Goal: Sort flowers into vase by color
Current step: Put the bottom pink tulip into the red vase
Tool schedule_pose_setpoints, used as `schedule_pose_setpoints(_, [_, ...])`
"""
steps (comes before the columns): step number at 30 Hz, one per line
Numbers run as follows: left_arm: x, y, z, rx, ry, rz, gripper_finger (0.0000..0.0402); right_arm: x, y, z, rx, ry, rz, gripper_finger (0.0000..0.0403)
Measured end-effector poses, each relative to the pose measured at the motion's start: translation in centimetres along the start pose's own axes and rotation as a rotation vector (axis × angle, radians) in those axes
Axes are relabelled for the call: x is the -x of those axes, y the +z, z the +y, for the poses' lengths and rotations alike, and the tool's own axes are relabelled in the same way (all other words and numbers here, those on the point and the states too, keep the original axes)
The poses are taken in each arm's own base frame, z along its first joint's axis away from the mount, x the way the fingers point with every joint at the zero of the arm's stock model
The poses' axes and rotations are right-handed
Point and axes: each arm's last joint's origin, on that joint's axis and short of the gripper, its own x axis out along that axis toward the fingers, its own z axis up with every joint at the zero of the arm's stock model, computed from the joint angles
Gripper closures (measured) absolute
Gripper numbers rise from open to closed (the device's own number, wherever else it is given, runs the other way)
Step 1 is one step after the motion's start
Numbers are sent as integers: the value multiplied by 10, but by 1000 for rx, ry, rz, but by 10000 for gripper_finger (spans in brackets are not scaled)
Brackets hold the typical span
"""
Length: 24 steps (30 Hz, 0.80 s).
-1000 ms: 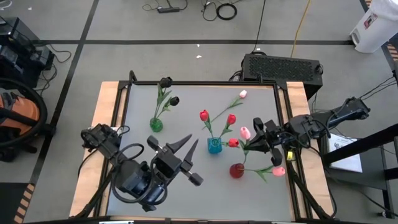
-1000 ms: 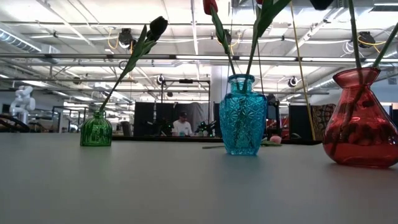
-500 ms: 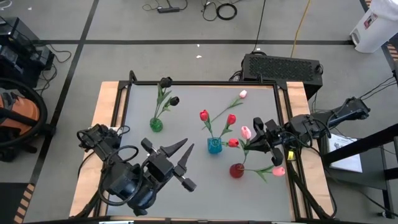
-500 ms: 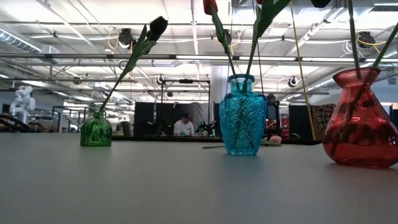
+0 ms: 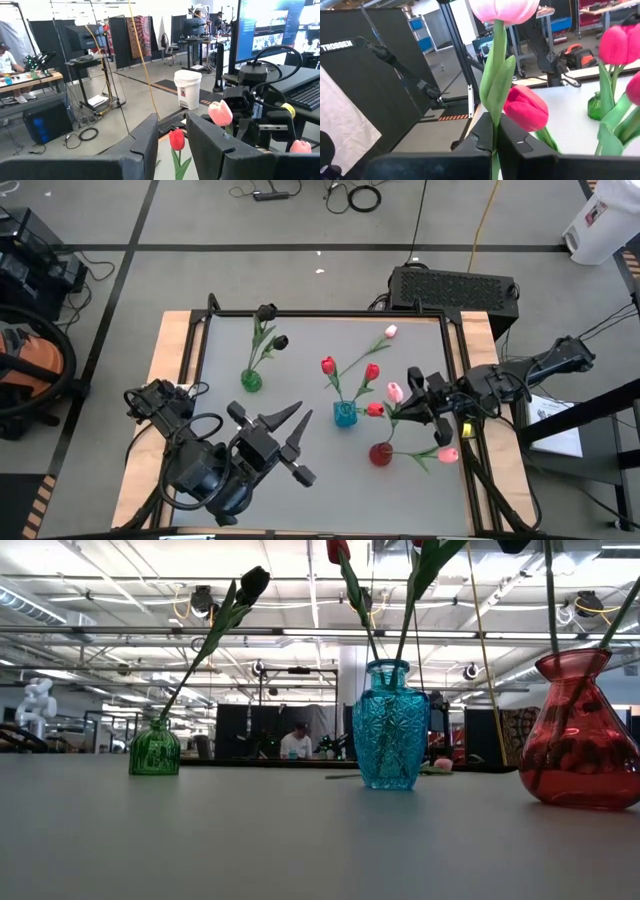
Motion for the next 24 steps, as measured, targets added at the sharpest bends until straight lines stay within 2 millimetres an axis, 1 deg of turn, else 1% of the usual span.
schedule_pose_setpoints(5, [0,0,0,0,0,0,292,-7,-5,0,-36,-4,33,403])
schedule_pose_setpoints(8, [0,0,0,-1,1,0,292,-10,-8,1,-27,4,50,403])
schedule_pose_setpoints(20, [0,0,0,-5,1,1,292,-16,-12,1,-21,-1,75,402])
schedule_pose_setpoints(24, [0,0,0,-5,1,1,292,-18,-13,1,-22,0,83,393])
